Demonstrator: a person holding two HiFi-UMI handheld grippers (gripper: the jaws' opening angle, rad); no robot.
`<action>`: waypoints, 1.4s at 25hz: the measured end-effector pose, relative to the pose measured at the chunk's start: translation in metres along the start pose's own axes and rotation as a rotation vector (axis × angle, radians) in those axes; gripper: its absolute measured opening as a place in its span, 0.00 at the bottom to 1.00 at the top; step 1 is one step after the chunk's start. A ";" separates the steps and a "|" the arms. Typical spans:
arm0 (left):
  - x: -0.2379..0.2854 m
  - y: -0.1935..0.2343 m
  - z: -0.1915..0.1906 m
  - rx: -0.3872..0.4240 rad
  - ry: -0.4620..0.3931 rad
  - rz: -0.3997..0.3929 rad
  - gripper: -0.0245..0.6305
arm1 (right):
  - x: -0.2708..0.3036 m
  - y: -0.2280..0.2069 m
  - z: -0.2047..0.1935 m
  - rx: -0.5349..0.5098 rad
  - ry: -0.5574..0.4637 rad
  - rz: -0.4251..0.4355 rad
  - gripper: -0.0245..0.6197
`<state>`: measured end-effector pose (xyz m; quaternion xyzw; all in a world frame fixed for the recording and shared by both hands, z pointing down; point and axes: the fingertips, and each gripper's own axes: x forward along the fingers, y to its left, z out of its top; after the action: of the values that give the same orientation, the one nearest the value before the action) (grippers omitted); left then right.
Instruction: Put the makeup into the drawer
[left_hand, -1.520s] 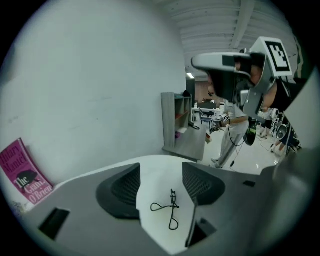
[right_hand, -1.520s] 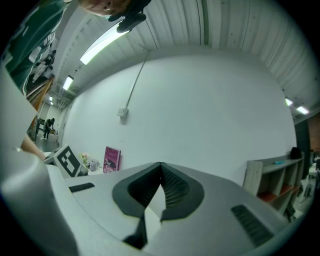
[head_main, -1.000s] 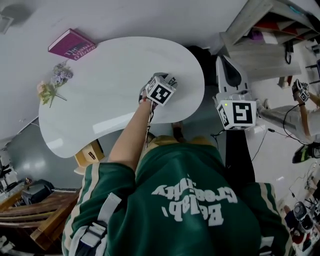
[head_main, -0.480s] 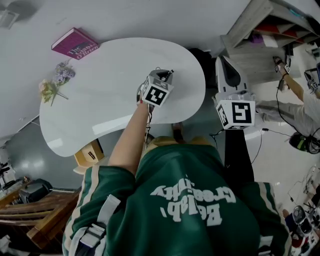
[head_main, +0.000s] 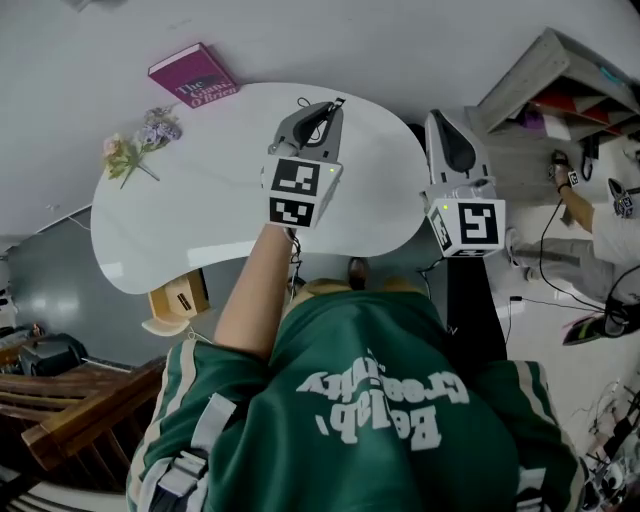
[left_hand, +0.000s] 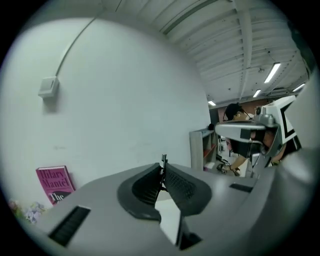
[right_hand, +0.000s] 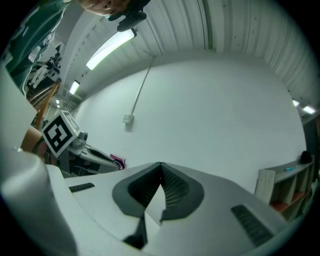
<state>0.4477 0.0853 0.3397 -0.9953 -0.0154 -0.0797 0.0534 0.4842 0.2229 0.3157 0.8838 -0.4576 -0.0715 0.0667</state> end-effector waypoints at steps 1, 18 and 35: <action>-0.008 0.003 0.011 0.010 -0.035 0.020 0.10 | 0.003 0.005 0.003 -0.002 -0.008 0.011 0.05; -0.132 0.097 0.011 0.017 -0.116 0.262 0.10 | 0.056 0.134 0.033 -0.014 -0.024 0.209 0.05; -0.437 0.275 -0.061 0.006 -0.003 0.810 0.10 | 0.112 0.494 0.088 0.038 -0.125 0.774 0.05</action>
<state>0.0176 -0.2043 0.3011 -0.9208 0.3776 -0.0510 0.0832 0.1369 -0.1566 0.3130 0.6408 -0.7615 -0.0862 0.0447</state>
